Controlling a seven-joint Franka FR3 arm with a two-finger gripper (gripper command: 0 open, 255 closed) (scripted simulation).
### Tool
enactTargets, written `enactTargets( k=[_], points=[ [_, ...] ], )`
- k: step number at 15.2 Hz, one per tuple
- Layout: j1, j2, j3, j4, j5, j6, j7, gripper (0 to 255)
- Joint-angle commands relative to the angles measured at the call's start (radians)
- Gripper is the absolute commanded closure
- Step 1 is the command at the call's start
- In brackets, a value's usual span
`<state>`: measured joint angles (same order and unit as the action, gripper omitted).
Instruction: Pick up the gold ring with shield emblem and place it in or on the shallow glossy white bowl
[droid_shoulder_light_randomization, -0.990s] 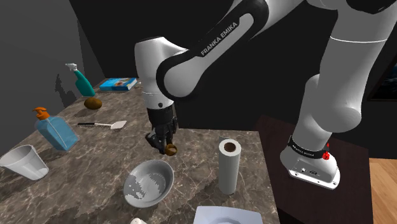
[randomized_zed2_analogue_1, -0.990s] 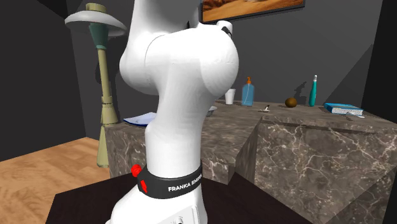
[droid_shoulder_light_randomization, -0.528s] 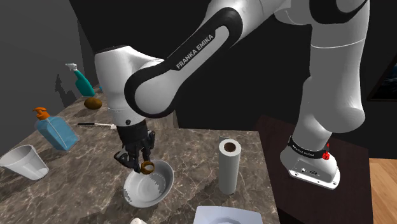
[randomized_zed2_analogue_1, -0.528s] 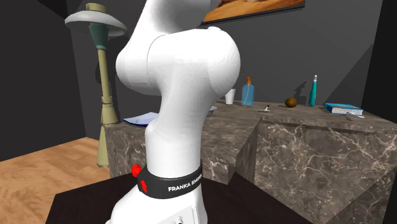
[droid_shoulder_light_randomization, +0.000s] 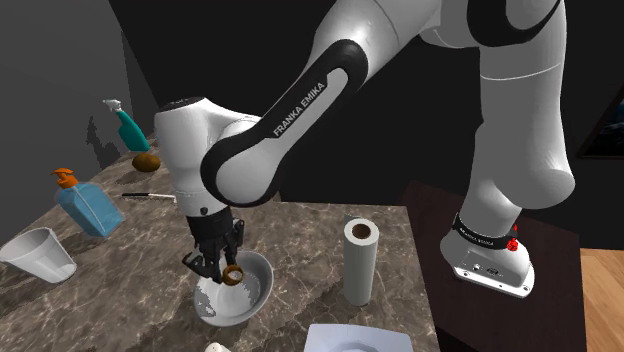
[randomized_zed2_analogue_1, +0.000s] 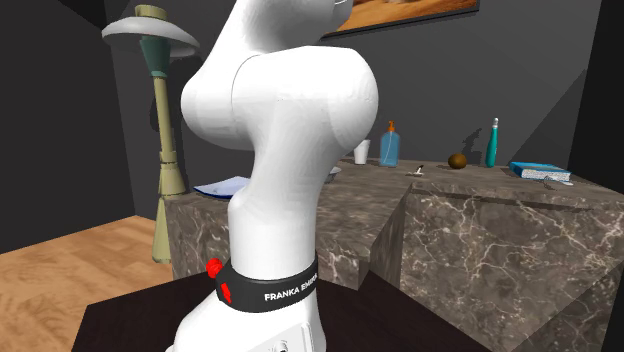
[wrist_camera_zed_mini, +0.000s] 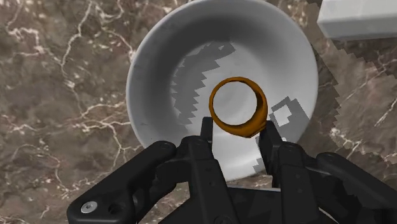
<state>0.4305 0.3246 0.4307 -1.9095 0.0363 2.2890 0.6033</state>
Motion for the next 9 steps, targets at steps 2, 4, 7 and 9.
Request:
enactTargets(
  k=[2,4,7,9],
  points=[
    [0.005,0.023,-0.004,-0.012,-0.009,0.035,0.003,255],
    [0.008,0.039,-0.008,-0.02,-0.016,0.057,0.004,255],
    [0.01,0.049,-0.01,-0.025,-0.02,0.072,0.005,255],
    [0.01,0.049,-0.01,-0.025,-0.02,0.072,0.005,255]
  ],
)
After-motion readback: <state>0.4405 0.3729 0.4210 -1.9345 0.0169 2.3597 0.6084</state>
